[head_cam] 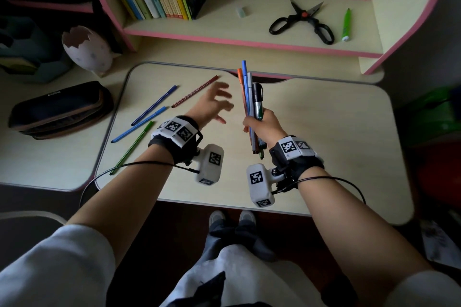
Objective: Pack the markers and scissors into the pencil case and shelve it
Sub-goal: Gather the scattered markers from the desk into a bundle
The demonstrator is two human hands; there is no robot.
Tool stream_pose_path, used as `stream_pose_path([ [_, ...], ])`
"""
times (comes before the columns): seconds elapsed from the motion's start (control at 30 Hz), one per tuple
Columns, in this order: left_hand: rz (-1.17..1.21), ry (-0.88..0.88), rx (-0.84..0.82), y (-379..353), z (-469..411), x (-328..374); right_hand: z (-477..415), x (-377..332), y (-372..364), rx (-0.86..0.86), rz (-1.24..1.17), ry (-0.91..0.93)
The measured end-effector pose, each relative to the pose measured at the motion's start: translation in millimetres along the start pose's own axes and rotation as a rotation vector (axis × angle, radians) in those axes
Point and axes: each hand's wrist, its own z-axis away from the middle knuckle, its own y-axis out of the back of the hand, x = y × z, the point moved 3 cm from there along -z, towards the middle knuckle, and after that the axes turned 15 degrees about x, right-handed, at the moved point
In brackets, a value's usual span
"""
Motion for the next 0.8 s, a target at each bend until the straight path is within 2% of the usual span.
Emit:
stream_pose_path([
  [0.13, 0.131, -0.027, 0.077, -1.2, -4.2, 16.9, 2.7, -1.6, -4.2, -0.120, -0.003, -0.010],
  [0.27, 0.041, -0.118, 0.130, -7.7, -6.2, 21.0, 6.1, -6.1, -6.5, -0.181, 0.131, 0.063],
  [0.37, -0.136, -0.196, 0.185, -9.3, -6.0, 17.2, 6.7, -5.9, -6.2, -0.175, 0.178, 0.099],
  [0.43, -0.167, -0.257, 0.196, -8.8, -3.6, 15.6, 7.0, -5.8, -4.9, -0.167, 0.222, 0.128],
  [0.57, -0.061, -0.162, 0.251, -6.1, -1.2, 11.6, 8.1, -7.9, -4.1, -0.152, 0.292, 0.187],
  [0.7, -0.202, -0.181, 0.347, 0.3, -3.6, 9.6, 8.5, -8.1, -3.4, -0.140, 0.329, 0.191],
  [0.8, -0.238, -0.222, 0.289, 0.8, -2.4, 8.3, 9.8, -8.6, -4.6, -0.133, 0.321, 0.192],
])
